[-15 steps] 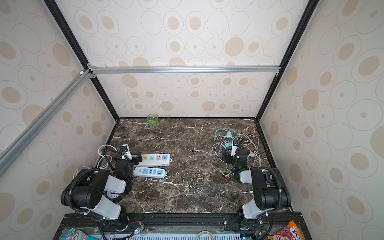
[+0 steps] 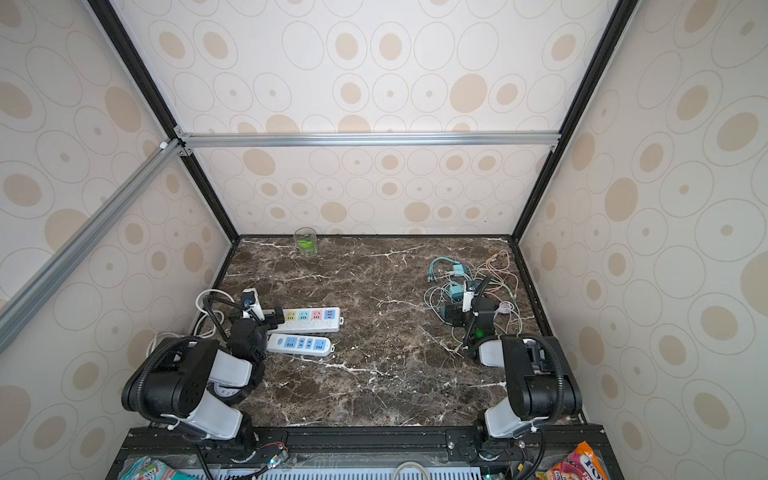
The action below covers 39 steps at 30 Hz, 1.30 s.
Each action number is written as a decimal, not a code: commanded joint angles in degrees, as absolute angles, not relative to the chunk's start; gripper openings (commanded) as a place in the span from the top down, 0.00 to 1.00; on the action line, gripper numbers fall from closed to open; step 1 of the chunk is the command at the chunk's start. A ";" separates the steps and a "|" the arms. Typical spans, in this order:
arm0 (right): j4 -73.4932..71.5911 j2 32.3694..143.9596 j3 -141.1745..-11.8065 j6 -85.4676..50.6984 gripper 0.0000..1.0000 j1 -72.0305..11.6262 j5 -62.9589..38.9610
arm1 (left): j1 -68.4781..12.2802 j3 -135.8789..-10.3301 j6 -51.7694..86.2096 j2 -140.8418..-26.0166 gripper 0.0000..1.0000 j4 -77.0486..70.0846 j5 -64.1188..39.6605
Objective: Insert plugs into power strip
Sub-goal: Pick up the plug from the middle-right of the table.
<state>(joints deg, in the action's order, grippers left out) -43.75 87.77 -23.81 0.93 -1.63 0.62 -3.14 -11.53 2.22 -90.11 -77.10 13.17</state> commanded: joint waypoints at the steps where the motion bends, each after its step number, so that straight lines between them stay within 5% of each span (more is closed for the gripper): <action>1: -44.52 88.24 -24.79 1.29 0.00 -1.77 0.53 | -2.79 -12.49 2.03 -90.43 0.01 -78.38 12.83; 20: -46.52 87.46 -24.22 2.05 0.00 -1.90 -0.74 | -2.86 -12.51 1.39 -89.59 0.02 -78.02 12.13; 25: -12.97 78.66 -39.05 -2.64 0.00 -2.16 2.53 | -4.04 -19.23 4.46 -76.15 0.02 -54.56 16.60; 30: -5.72 77.11 -44.81 -17.08 0.00 -2.17 -0.02 | -5.59 -28.11 17.39 -65.92 0.02 -33.18 21.32; 35: 12.78 83.81 -54.96 -30.25 0.02 -2.19 -6.74 | -5.64 -39.64 31.82 -66.73 0.02 -9.96 20.03; 39: 25.84 87.27 -58.25 -36.96 0.03 -1.99 -0.50 | -5.66 -47.00 33.91 -71.66 0.02 1.22 15.77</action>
<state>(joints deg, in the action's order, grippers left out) 9.37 86.19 -57.28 -28.18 -1.72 -2.92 -5.30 -43.05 27.51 -68.90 -15.18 18.24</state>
